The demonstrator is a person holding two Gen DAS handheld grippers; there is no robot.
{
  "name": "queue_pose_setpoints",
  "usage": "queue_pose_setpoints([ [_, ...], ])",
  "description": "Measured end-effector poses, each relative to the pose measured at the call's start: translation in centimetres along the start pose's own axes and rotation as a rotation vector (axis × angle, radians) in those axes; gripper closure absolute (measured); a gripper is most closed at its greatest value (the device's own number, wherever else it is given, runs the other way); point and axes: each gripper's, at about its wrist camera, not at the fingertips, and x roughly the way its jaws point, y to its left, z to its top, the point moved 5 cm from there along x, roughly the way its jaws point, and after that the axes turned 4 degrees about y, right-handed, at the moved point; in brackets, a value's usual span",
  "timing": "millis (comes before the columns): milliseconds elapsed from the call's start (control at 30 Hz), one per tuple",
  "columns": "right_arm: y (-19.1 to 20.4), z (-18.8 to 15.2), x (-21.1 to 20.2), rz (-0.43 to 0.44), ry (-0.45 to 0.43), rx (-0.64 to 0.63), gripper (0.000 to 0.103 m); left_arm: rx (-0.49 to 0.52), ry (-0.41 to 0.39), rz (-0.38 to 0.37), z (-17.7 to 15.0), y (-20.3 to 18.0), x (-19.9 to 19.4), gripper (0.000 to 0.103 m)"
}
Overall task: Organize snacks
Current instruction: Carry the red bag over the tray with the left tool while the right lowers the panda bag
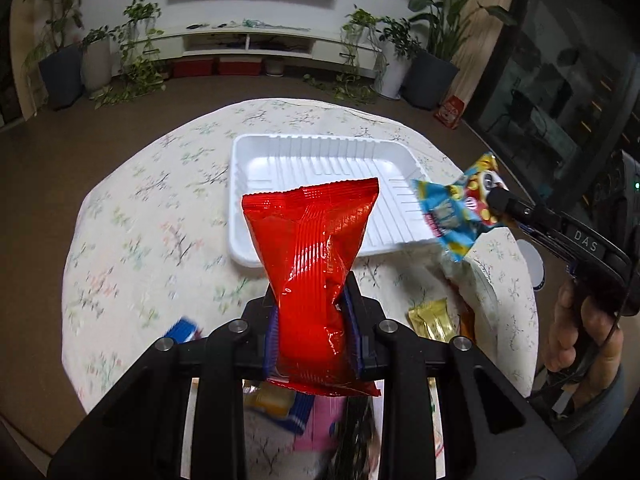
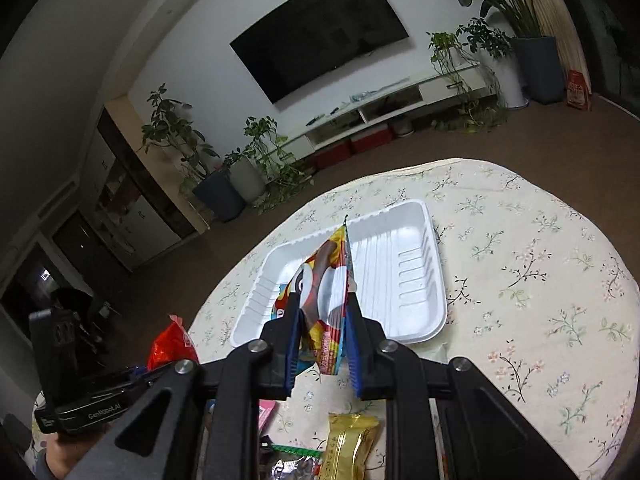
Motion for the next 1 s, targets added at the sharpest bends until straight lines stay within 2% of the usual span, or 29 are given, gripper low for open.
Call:
queue_pose_setpoints([
  [167, 0.4, 1.2, 2.0, 0.003, 0.035, -0.016, 0.081, 0.06, 0.045, 0.013, 2.3, -1.0, 2.7, 0.078],
  [300, -0.3, 3.3, 4.6, -0.027, 0.072, -0.027, 0.081, 0.082, 0.08, 0.033, 4.0, -1.1, 5.0, 0.078],
  [400, -1.3, 4.2, 7.1, -0.039, 0.115, -0.02, 0.081, 0.093, 0.135, 0.058, 5.3, -0.9, 7.9, 0.078],
  [467, -2.0, 4.3, 8.6, -0.046, 0.141, -0.016, 0.081, 0.105, 0.16, 0.083, 6.2, -0.8, 9.9, 0.078],
  [633, -3.2, 3.2, 11.4, -0.055, 0.205, -0.02, 0.081, 0.097, 0.18, 0.086, 8.0, -1.3, 13.0, 0.078],
  [1000, -5.6, 3.5, 12.5, -0.058, 0.211, 0.021, 0.081, 0.102, 0.205, 0.124, 10.3, -1.0, 17.3, 0.076],
])
